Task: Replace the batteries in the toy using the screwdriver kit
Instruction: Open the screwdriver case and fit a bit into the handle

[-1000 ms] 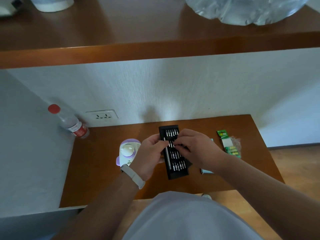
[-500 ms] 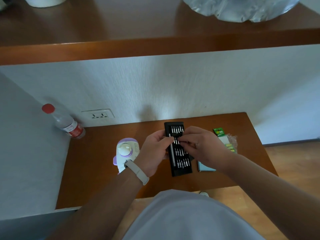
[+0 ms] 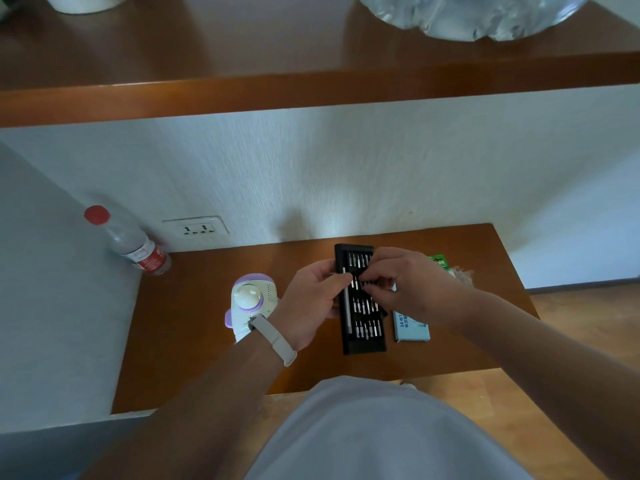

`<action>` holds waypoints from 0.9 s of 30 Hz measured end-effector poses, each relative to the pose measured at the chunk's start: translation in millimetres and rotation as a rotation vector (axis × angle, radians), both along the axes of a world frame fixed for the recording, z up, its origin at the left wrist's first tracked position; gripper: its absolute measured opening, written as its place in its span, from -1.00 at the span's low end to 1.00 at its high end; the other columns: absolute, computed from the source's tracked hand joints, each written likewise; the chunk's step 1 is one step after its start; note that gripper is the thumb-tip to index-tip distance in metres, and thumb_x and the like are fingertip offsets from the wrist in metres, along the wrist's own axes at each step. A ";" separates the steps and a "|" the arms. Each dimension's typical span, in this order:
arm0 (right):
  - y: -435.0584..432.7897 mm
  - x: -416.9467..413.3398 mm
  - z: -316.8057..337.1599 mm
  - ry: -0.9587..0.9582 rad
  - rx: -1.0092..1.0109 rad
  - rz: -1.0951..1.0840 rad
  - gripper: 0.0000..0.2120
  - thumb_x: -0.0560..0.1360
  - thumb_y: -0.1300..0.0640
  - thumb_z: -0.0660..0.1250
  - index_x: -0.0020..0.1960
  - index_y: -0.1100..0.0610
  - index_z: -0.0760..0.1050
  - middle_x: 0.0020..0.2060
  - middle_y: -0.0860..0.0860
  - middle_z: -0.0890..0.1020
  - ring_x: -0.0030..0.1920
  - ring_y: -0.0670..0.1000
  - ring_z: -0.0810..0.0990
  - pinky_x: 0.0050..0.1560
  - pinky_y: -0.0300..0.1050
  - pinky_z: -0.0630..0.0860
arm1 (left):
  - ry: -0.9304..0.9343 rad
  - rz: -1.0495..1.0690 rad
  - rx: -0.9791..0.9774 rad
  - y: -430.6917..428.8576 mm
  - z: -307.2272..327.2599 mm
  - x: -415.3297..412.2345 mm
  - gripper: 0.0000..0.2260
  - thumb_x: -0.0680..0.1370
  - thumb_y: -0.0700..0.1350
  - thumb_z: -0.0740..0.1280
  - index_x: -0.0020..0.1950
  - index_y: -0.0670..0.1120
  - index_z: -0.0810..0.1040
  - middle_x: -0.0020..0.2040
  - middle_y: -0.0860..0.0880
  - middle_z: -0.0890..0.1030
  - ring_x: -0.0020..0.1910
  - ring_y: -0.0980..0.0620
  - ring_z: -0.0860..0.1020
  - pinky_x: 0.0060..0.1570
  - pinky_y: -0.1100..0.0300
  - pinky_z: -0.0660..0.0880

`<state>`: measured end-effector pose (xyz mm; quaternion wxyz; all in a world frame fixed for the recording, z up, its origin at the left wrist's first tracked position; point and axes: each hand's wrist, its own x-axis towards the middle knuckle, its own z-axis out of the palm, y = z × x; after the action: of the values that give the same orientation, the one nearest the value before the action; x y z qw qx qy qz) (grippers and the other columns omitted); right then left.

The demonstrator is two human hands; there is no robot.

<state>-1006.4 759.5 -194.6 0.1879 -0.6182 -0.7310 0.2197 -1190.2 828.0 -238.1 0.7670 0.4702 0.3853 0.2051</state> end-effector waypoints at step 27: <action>2.9 -7.7 5.1 -0.170 0.288 0.177 -0.92 0.45 0.30 0.45 -0.06 0.27 0.66 -0.17 0.13 0.65 -0.22 0.10 0.65 -0.35 0.03 0.63 | 0.032 0.019 0.070 0.2 6.2 -4.9 -0.80 0.64 -0.19 0.27 0.24 -0.11 0.59 0.01 -0.12 0.72 0.01 -0.10 0.71 -0.08 0.03 0.66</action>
<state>-1014.1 762.3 -189.5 0.1921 -0.5346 -0.8195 0.0755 -1195.1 828.3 -231.9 0.7419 0.4961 0.3948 0.2182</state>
